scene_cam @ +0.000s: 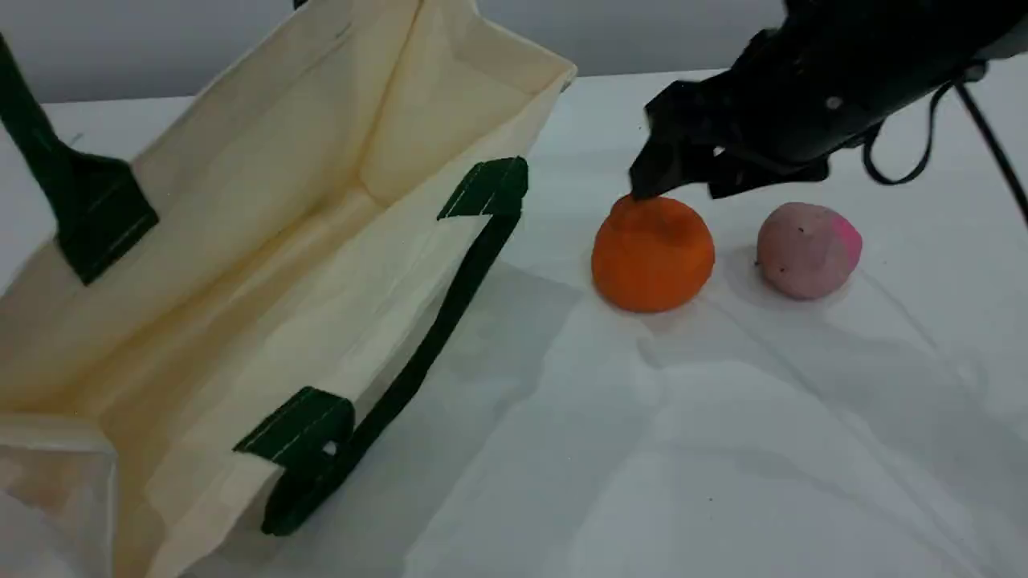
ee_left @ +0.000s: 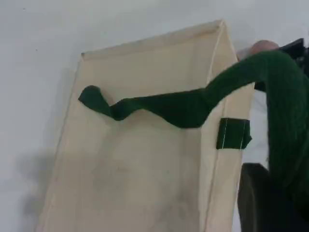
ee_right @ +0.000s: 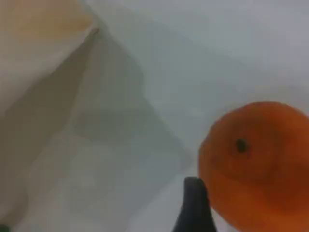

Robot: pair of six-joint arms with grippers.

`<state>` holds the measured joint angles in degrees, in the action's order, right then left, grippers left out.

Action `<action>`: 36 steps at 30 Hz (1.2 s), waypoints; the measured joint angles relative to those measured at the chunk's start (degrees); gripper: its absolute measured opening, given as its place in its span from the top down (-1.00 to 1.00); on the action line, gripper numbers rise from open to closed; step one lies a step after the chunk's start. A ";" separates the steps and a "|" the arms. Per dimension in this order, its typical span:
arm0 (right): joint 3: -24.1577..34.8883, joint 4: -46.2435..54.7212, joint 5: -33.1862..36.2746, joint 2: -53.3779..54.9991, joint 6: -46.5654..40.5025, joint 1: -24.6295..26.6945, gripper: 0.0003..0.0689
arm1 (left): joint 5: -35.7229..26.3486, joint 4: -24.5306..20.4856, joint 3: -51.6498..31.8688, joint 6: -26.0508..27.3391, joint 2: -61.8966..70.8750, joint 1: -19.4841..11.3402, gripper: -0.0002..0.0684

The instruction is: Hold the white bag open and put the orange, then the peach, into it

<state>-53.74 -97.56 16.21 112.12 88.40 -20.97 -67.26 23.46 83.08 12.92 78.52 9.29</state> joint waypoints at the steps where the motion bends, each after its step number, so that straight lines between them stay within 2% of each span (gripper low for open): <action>1: -0.32 0.00 0.00 0.44 0.19 -0.51 -0.40 | -0.07 -0.10 0.04 0.00 0.00 0.00 0.79; 5: -1.42 0.00 -1.62 1.76 0.46 -1.98 -0.40 | -1.36 -1.62 1.83 -0.82 0.00 0.00 0.79; 28: -7.32 -0.19 -2.28 9.84 1.03 -1.98 -0.37 | -1.73 -0.62 2.30 -0.82 0.00 0.00 0.79; 30: -7.37 -0.26 -2.40 10.40 1.03 -1.98 -0.28 | -1.73 -0.69 2.30 -0.82 0.00 0.00 0.79; 32: -7.37 -0.26 -2.46 10.68 1.03 -1.98 -0.10 | -1.73 -0.70 2.30 -0.82 0.05 0.00 0.79; 36: -7.37 -0.26 -2.40 10.68 1.03 -1.98 0.54 | -1.73 -0.64 2.30 -0.82 0.05 0.00 0.79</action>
<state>-61.11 -97.82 13.81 122.80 89.43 -22.95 -68.99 22.81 85.38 12.10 78.58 9.29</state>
